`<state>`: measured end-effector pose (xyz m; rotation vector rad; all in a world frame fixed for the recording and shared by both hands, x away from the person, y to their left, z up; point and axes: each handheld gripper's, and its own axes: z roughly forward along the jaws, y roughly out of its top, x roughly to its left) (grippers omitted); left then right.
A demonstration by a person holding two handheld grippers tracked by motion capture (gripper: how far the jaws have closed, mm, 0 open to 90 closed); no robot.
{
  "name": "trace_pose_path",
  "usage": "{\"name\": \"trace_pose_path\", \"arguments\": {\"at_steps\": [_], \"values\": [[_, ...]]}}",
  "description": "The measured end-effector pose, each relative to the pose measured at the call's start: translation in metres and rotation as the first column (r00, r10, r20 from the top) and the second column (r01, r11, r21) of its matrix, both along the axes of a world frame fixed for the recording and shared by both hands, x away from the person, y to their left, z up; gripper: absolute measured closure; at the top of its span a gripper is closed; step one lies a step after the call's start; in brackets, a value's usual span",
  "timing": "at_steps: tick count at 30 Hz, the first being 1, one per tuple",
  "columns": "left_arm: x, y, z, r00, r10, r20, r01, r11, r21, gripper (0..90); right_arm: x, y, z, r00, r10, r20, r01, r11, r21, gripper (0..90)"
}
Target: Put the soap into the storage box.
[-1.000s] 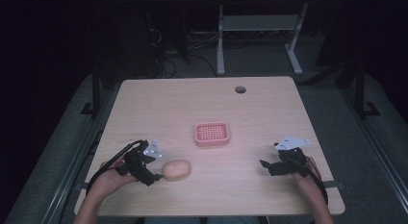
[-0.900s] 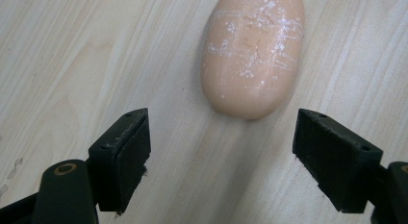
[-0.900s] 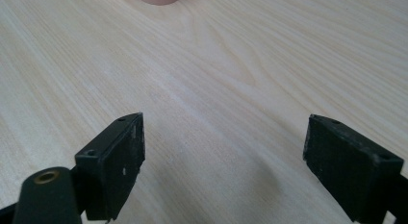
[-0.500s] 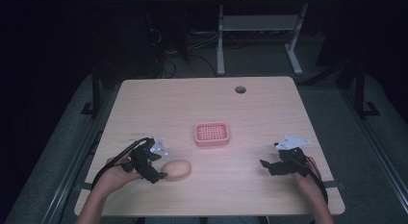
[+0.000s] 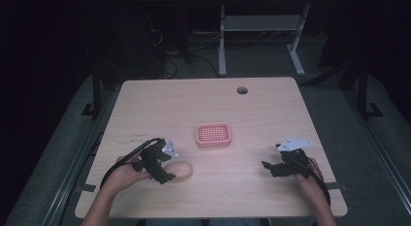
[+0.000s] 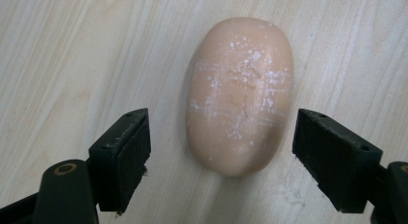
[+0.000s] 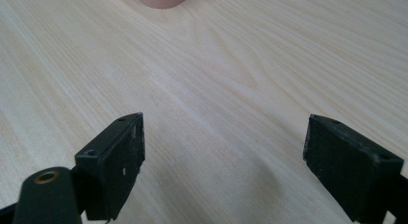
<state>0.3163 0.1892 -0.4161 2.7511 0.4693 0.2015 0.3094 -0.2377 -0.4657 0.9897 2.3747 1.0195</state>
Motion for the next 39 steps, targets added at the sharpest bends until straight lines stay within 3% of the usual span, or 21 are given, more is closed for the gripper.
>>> {"name": "trace_pose_path", "arguments": {"at_steps": [9,26,39], "values": [[0.002,-0.011,-0.005,0.9996,-0.022,-0.017,0.022,0.9996,0.017,21.6,0.000,0.001,0.000,1.0000,0.003,0.000,-0.003,1.000,0.003,13.9],[0.008,-0.027,-0.023,0.9954,-0.043,-0.086,0.048,0.9967,0.066,24.4,0.000,0.001,0.001,1.0000,0.005,0.001,-0.005,1.000,0.008,13.9],[0.012,-0.027,-0.024,0.9936,-0.036,-0.107,0.042,0.9976,0.055,31.0,0.000,0.001,0.001,1.0000,0.001,-0.001,-0.001,1.000,0.011,13.9]]}}
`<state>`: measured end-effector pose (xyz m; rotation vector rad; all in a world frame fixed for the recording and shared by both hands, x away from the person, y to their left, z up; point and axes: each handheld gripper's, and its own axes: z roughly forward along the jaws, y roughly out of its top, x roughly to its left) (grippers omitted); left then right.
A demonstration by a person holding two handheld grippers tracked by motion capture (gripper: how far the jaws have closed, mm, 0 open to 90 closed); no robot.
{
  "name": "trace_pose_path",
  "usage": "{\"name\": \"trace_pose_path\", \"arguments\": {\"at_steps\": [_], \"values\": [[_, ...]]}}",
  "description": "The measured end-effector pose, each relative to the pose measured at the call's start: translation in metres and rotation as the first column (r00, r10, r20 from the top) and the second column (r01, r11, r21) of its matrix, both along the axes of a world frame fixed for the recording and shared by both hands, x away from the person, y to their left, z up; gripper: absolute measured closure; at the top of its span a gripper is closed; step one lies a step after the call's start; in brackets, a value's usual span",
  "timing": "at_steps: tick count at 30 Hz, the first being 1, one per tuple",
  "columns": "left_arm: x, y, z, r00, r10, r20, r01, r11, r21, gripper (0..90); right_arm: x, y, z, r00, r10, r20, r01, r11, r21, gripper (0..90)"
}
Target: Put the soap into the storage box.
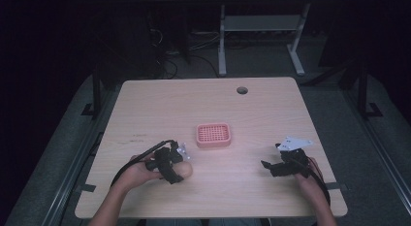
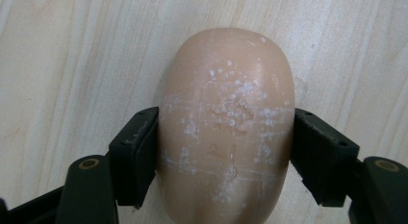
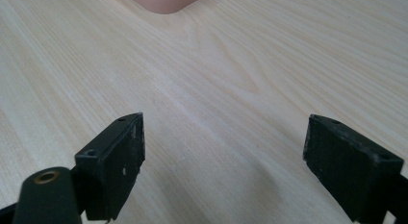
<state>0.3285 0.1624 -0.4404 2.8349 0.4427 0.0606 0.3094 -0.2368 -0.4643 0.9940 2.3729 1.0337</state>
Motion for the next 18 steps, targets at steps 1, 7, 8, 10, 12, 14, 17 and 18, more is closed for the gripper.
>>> {"name": "trace_pose_path", "arguments": {"at_steps": [1,7,8,10,12,14,17,18], "values": [[0.000,0.000,0.000,1.0000,0.003,0.006,-0.003,1.0000,0.003,31.1,0.000,0.000,0.000,1.0000,0.000,0.005,0.000,1.000,0.001,13.9],[0.000,0.001,0.002,0.9999,0.010,0.003,-0.010,0.9999,-0.013,31.3,0.000,0.000,0.000,1.0000,0.000,0.004,0.000,1.000,0.000,13.9],[0.001,0.001,0.003,0.9999,0.010,0.003,-0.010,0.9998,-0.014,31.3,0.000,0.000,0.000,1.0000,0.001,0.005,-0.001,1.000,0.000,13.9],[0.001,0.002,0.004,0.9999,0.016,0.003,-0.016,0.9996,-0.025,31.3,0.000,0.000,0.000,1.0000,0.000,0.005,0.000,1.000,-0.001,13.9],[0.002,0.003,0.005,0.9999,0.011,0.005,-0.011,0.9995,-0.029,31.3,0.000,0.000,0.000,1.0000,-0.002,0.005,0.002,1.000,0.000,13.9],[0.002,0.003,0.007,0.9999,0.013,0.008,-0.013,0.9992,-0.037,31.3,0.000,0.000,0.000,1.0000,-0.002,0.005,0.002,1.000,0.000,13.9],[0.003,0.001,0.010,0.9999,0.011,0.009,-0.011,0.9994,-0.033,31.3,0.000,0.000,0.001,1.0000,-0.004,0.003,0.004,1.000,0.001,13.9],[0.004,0.001,0.011,0.9999,0.008,0.014,-0.007,0.9994,-0.035,31.3,0.000,-0.001,0.001,1.0000,-0.004,0.003,0.004,1.000,0.001,13.9]]}}
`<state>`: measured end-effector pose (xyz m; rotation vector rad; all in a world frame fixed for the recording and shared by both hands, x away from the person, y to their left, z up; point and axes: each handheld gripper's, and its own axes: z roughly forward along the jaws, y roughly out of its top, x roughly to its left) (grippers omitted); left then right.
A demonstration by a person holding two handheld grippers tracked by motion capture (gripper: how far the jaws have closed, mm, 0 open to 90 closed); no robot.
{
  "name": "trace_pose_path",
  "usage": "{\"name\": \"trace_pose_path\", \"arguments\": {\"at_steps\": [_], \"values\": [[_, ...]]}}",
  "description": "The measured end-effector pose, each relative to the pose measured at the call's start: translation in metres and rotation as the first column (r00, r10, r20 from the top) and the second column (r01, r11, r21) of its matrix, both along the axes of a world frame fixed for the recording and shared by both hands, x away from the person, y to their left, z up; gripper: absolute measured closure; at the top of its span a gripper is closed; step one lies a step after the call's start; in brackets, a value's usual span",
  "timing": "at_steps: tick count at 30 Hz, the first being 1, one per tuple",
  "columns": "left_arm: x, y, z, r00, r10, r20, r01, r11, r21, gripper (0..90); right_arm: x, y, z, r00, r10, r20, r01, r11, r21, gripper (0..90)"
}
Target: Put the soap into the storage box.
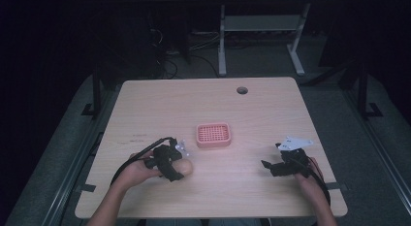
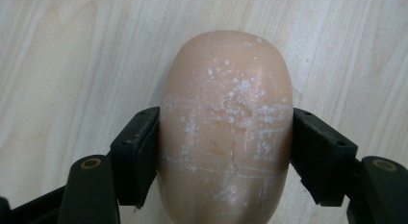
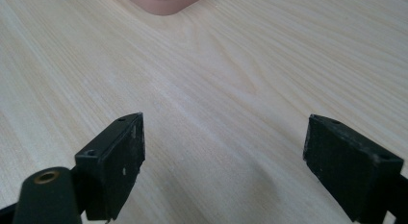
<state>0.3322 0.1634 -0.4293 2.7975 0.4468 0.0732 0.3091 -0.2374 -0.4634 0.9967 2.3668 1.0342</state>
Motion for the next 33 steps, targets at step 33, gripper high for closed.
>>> {"name": "trace_pose_path", "arguments": {"at_steps": [33], "values": [[0.025,-0.009,0.015,0.9998,0.019,0.010,-0.019,0.9994,-0.028,31.3,0.000,-0.002,0.001,1.0000,-0.004,0.008,0.004,1.000,0.025,13.9]]}}
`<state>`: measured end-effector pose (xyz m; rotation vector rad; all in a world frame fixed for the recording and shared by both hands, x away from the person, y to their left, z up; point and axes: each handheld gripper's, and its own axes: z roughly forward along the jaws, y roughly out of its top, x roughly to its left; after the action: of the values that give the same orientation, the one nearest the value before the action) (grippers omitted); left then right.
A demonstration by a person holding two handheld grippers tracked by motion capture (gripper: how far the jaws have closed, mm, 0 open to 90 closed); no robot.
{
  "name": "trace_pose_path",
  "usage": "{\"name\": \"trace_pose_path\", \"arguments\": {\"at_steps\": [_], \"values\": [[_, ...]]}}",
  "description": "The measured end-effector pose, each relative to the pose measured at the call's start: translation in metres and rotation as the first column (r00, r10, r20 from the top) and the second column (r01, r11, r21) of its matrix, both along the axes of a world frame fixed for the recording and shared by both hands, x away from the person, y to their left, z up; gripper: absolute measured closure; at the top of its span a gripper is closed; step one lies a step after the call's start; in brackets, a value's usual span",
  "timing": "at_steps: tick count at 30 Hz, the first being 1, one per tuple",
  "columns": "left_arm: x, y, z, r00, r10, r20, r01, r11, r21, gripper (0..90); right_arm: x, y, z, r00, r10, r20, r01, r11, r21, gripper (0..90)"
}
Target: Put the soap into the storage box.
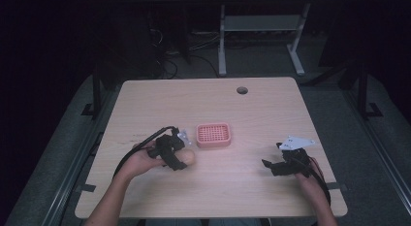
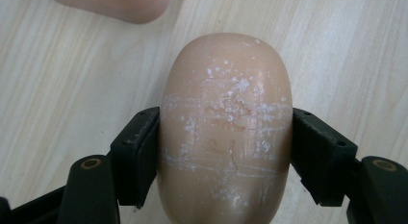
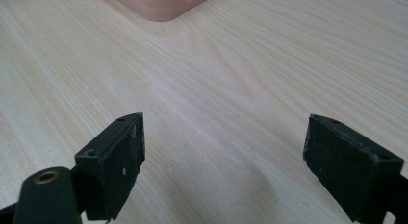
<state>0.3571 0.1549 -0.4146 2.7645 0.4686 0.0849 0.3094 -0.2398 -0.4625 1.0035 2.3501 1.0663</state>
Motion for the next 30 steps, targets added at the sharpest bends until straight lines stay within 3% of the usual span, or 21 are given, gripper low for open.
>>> {"name": "trace_pose_path", "arguments": {"at_steps": [17,30], "values": [[0.012,-0.007,0.012,0.9999,-0.004,0.014,0.004,0.9998,-0.021,31.4,0.000,-0.001,0.001,1.0000,-0.005,0.005,0.005,1.000,0.002,13.9],[0.022,-0.014,0.016,0.9999,-0.008,0.014,0.008,1.0000,-0.002,31.4,-0.001,-0.002,0.002,0.9999,-0.008,0.010,0.008,1.000,0.001,13.9]]}}
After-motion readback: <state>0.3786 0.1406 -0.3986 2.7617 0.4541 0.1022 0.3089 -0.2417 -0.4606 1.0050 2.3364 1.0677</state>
